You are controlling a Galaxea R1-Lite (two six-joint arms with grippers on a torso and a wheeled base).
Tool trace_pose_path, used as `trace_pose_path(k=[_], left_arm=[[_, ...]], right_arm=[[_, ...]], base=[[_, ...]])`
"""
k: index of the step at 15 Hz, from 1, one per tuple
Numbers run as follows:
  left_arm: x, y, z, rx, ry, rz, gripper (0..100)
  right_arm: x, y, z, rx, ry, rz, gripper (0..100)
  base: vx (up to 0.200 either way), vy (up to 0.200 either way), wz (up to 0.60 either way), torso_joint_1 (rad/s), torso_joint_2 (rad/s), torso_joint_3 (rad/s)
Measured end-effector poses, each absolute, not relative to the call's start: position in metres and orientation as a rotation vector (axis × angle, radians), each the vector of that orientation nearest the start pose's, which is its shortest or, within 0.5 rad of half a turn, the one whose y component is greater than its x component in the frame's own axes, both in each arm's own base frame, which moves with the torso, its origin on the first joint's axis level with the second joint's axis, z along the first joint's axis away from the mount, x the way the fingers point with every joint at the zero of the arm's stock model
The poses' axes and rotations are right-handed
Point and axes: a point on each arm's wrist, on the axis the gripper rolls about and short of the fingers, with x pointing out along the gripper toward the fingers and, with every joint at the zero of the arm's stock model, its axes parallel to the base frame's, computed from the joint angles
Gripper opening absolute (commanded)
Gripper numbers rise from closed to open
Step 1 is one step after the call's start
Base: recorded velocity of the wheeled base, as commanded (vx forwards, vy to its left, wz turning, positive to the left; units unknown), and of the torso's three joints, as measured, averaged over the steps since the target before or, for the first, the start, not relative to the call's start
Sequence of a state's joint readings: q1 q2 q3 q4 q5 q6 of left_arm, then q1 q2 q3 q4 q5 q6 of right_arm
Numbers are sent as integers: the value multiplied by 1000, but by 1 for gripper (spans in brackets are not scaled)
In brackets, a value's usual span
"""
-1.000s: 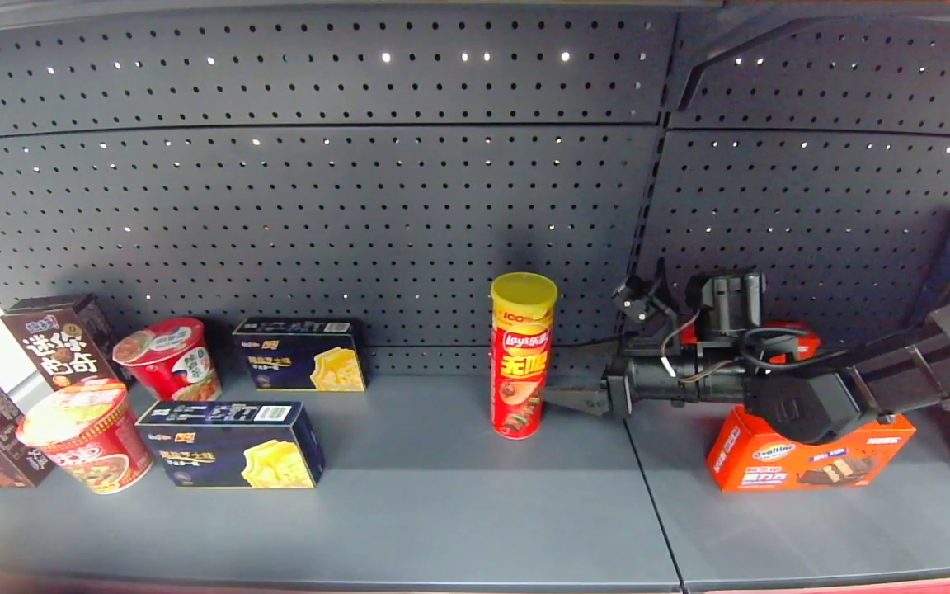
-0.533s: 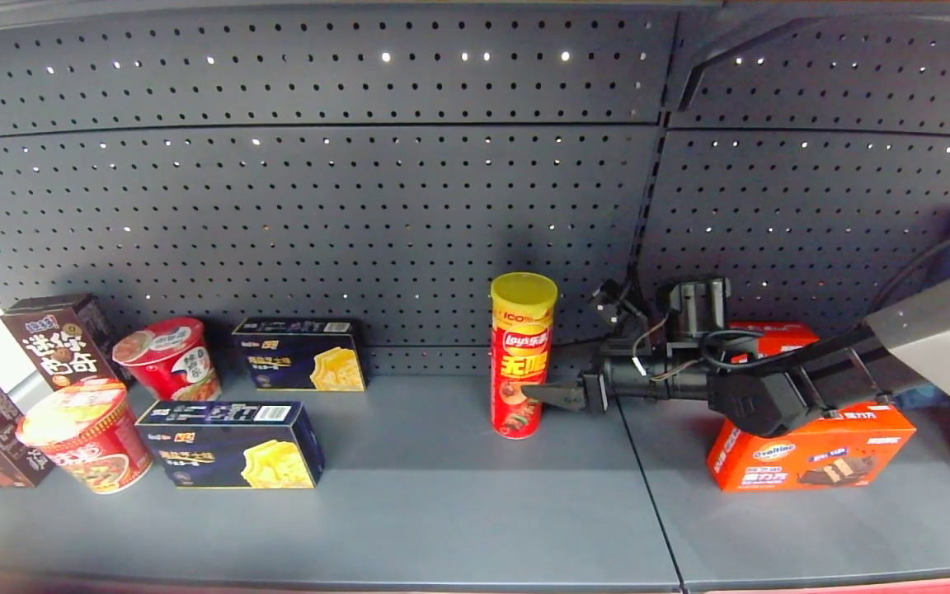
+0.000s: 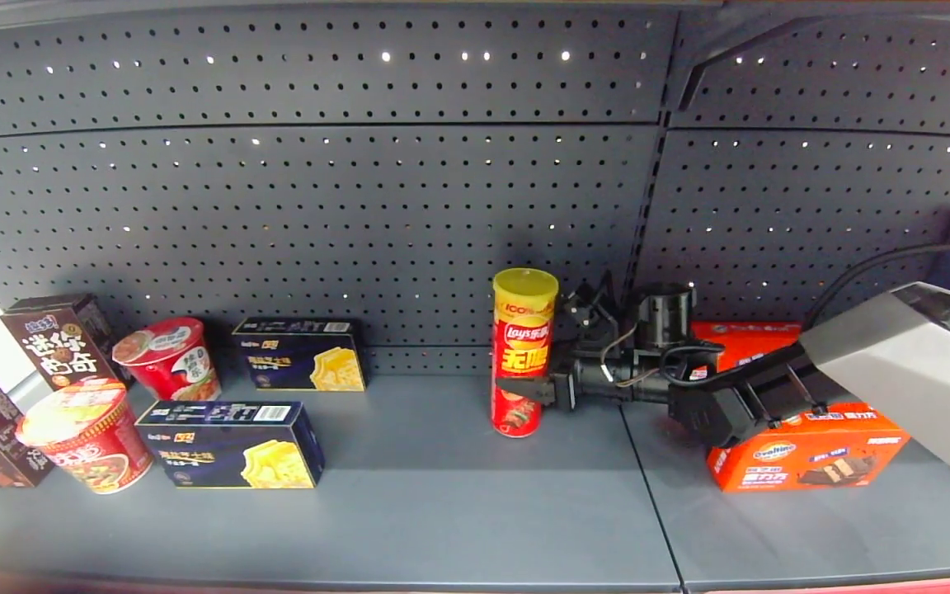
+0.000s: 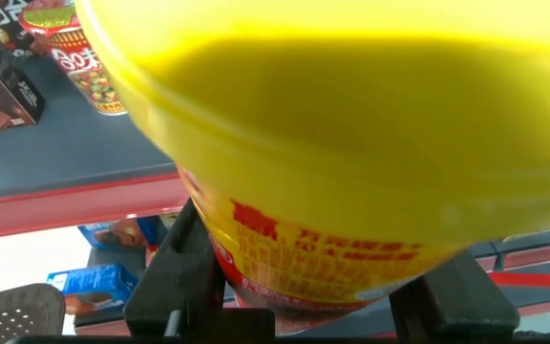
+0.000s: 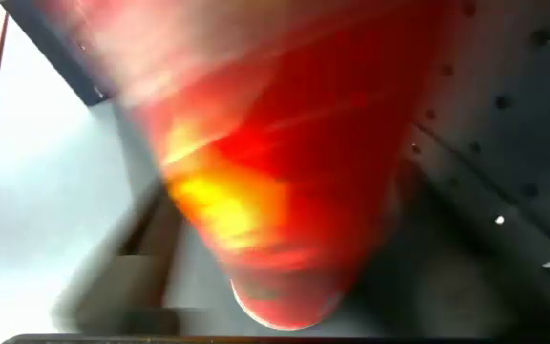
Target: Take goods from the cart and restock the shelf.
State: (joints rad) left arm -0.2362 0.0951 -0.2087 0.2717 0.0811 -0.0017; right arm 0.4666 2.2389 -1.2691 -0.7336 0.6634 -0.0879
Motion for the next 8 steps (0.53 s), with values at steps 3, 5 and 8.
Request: trace_pose_path(k=[3, 5, 8], left_arm=[[-30, 9, 104, 24, 167, -156, 0], [-29, 9, 101, 25, 179, -154, 0], [-28, 9, 101, 17, 166, -155, 0]], right_arm=[[386, 215, 107, -60, 217, 1091, 0], [377, 216, 110, -62, 229, 1093, 0], [349, 219, 123, -71, 243, 1075, 0]], base=[[0, 0, 0, 0, 0, 0], [0, 0, 0, 0, 0, 0], [0, 0, 0, 0, 0, 0]])
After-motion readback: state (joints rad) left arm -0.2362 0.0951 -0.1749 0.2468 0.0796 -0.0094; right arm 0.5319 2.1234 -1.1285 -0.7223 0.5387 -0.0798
